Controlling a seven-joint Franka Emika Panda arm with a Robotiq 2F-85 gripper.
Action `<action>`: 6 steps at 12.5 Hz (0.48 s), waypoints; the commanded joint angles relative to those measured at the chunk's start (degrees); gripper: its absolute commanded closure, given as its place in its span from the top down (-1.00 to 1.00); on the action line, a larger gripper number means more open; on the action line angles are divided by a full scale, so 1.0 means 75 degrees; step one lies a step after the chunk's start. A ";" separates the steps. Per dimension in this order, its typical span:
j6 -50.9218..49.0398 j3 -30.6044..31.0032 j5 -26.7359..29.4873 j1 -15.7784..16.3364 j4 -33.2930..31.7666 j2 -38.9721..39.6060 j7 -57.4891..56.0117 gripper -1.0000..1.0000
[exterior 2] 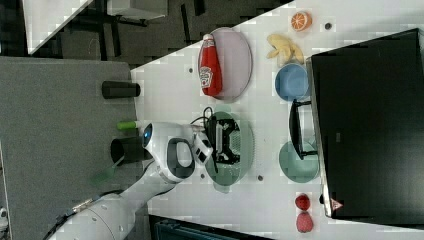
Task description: Drag strainer left to right.
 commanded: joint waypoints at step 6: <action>0.0217 -0.0982 0.0139 -0.0249 -0.0022 -0.0275 -0.1796 1.00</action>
